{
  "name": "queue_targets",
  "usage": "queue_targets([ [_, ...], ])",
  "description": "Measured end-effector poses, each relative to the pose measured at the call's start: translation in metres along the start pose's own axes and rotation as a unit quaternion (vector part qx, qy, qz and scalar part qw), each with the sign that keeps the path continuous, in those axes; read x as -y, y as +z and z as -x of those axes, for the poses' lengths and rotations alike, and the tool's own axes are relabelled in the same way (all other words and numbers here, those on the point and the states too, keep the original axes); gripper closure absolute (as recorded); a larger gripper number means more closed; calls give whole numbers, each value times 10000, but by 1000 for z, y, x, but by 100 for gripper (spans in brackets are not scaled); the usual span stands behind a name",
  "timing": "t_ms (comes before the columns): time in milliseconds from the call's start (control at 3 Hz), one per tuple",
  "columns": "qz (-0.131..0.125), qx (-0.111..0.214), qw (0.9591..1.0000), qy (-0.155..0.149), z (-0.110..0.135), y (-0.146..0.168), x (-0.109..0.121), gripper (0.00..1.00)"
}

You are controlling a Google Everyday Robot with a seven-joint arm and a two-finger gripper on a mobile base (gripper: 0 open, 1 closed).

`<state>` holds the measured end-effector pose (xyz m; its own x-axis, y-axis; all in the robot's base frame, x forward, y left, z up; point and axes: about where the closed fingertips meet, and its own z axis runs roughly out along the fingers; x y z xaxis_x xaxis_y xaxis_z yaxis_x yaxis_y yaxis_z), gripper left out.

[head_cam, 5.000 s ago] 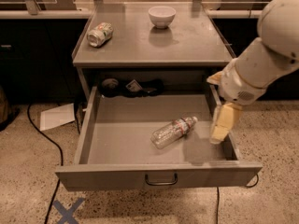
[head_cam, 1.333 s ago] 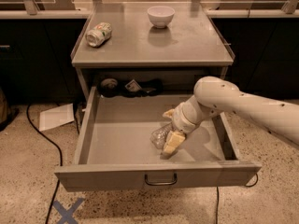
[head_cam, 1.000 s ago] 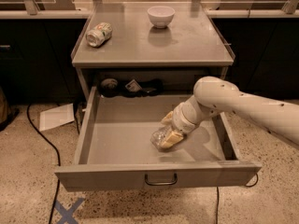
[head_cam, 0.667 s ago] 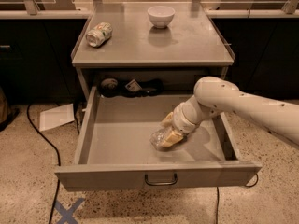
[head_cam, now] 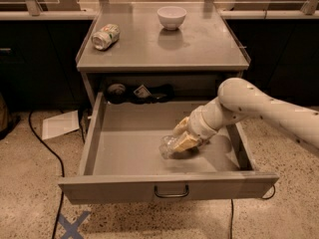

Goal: Pick water bottle from top drawer and place on counter

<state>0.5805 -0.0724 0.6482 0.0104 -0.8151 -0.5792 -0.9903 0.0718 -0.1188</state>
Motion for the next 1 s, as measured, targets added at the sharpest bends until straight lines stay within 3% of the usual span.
queue_targets([
  [333, -162, 515, 9985, -24, 21, -55, 20, 100],
  [667, -313, 660, 9971, -194, 52, -122, 51, 100],
  [1000, -324, 590, 9970, -391, 80, -169, 79, 100],
])
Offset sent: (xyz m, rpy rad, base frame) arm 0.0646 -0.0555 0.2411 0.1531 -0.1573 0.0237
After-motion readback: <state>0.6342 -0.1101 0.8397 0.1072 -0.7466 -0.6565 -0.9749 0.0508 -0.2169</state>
